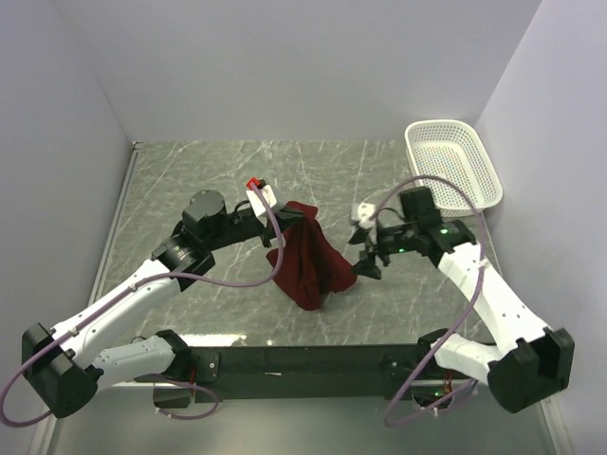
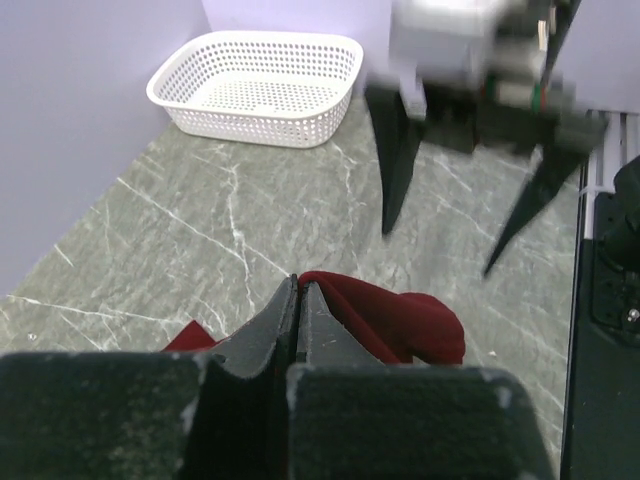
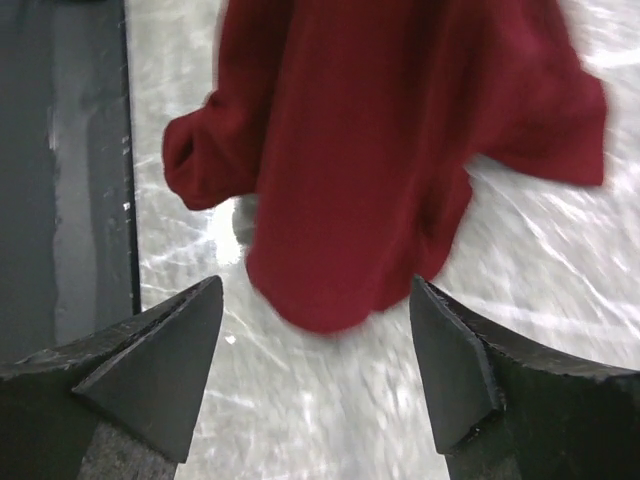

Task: Fold and stack the t-shirts
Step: Flatten the tshirt out

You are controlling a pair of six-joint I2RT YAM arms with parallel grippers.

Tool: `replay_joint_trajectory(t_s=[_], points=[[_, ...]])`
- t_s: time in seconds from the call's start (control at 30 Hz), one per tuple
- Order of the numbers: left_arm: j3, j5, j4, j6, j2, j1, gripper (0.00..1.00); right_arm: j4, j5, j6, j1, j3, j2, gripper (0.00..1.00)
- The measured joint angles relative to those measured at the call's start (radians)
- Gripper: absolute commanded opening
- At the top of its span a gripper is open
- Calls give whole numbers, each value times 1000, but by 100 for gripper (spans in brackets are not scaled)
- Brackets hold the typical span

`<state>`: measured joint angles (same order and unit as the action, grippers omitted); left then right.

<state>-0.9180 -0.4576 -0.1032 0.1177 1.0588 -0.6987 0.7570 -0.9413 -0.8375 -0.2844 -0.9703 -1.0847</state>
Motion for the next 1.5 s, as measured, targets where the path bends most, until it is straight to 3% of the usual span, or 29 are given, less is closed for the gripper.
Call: replay_joint_trajectory(t_s=[0.17,0.27,0.3,0.4,0.6,0.7,0.8,0.97,1.1,1.3,1.5], points=[[0,11,0,-11,-17,3,1,-117,177,108,-227,66,-30,82],[0,14,7,-11,-18,4,1,-205,296,205,-299,81,-43,69],[0,18,14,-11,-21,4,1,-241,331,235,-311,80,-53,48],[0,37,26,-8,-40,5,1,-295,406,292,-326,63,-93,0],[3,111,101,3,-135,13,1,-164,478,272,-319,-68,-112,0],[-3,180,128,20,-203,20,1,-45,476,217,-267,-276,-76,0],[-47,226,119,27,-257,21,1,10,453,204,-215,-613,-63,0],[-214,180,-24,12,-290,5,1,46,250,257,-216,-1006,-70,0],[-368,87,-89,-18,-270,-2,1,54,27,383,-128,-1221,-120,0],[-507,28,-94,-50,-183,-3,1,31,-235,534,-47,-1277,-130,0],[-489,45,-113,-51,-124,-3,1,-35,-380,640,-43,-1198,-98,0]])
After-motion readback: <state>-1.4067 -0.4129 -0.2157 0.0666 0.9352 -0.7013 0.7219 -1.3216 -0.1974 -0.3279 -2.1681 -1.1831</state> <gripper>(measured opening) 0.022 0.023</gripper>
